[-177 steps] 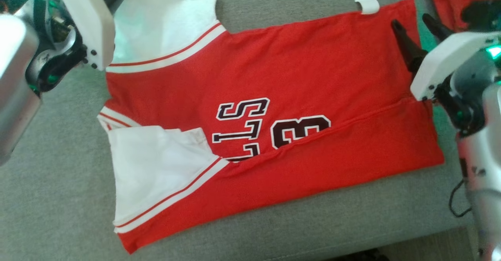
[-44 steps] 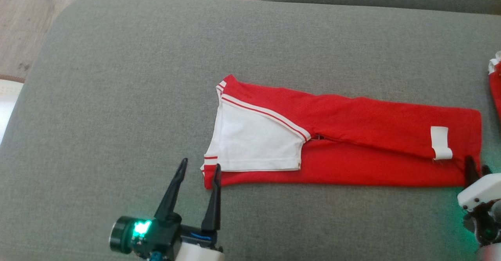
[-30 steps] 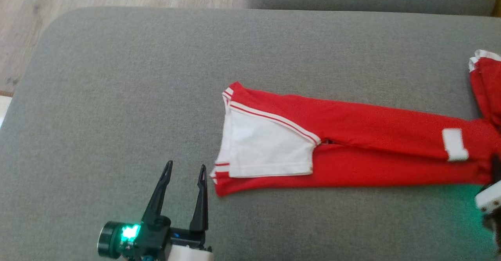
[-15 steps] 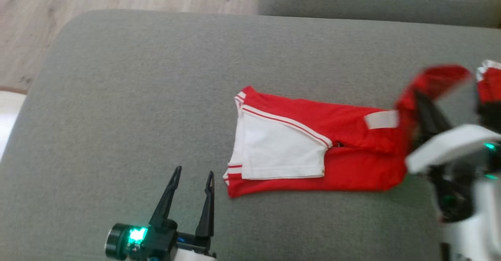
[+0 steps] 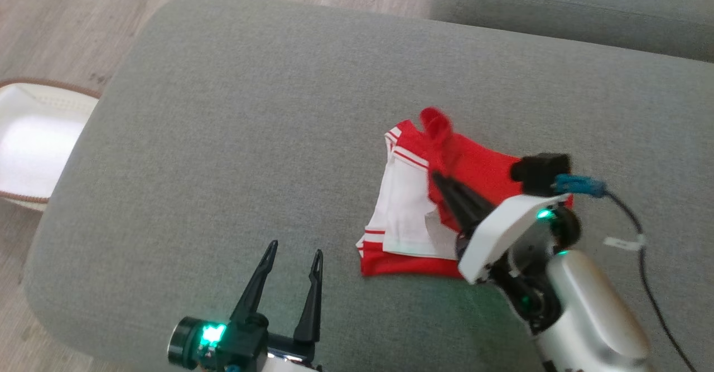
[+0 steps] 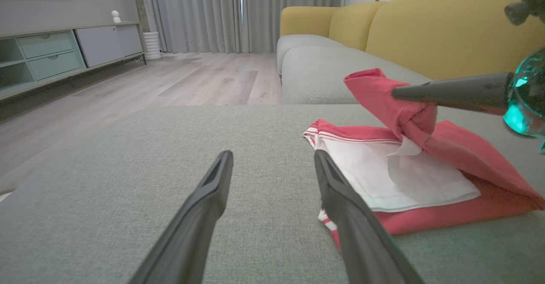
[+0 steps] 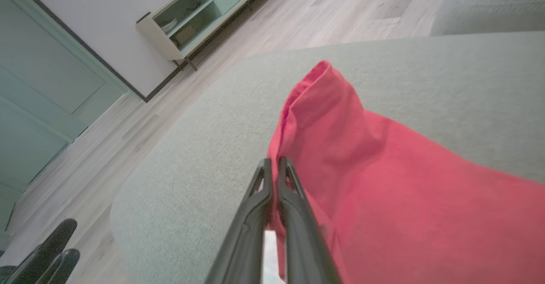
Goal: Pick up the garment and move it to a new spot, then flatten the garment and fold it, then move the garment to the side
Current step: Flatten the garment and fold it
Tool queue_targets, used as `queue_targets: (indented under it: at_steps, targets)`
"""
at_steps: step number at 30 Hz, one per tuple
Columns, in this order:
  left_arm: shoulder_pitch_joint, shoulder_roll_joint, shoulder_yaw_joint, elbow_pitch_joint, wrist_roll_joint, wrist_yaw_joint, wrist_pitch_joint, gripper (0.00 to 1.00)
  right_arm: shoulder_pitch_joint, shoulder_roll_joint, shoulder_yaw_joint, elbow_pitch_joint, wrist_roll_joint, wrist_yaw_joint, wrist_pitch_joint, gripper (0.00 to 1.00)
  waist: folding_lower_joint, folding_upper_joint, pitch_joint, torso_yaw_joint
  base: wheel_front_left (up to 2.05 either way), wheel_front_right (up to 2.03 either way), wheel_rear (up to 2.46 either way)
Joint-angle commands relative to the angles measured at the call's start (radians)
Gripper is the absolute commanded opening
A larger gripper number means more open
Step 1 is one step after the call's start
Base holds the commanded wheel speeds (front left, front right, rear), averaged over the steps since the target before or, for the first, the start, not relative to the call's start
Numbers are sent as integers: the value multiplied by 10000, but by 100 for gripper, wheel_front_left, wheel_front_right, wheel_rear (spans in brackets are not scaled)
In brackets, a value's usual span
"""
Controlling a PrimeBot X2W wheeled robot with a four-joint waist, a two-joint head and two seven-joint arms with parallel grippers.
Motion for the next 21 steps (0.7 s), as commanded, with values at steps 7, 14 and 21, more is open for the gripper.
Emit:
queue_targets:
  at_steps: [7, 14, 21]
  targets:
    - [-197, -263, 591, -166, 278, -265, -97, 100, -1145, 141, 1466, 969, 752, -7, -854, 100, 0, 0, 151, 251, 0, 0, 0]
    - [-27, -314, 977, -101, 419, -251, -97, 100, -1265, 142, 1803, 1137, 856, -7, -2009, 100, 0, 0, -70, -167, 0, 0, 0]
    - [261, -398, 1514, -377, 345, -142, -97, 100, -302, -377, 1016, 890, -48, -7, -3519, 100, 0, 0, -612, -860, 0, 0, 0]
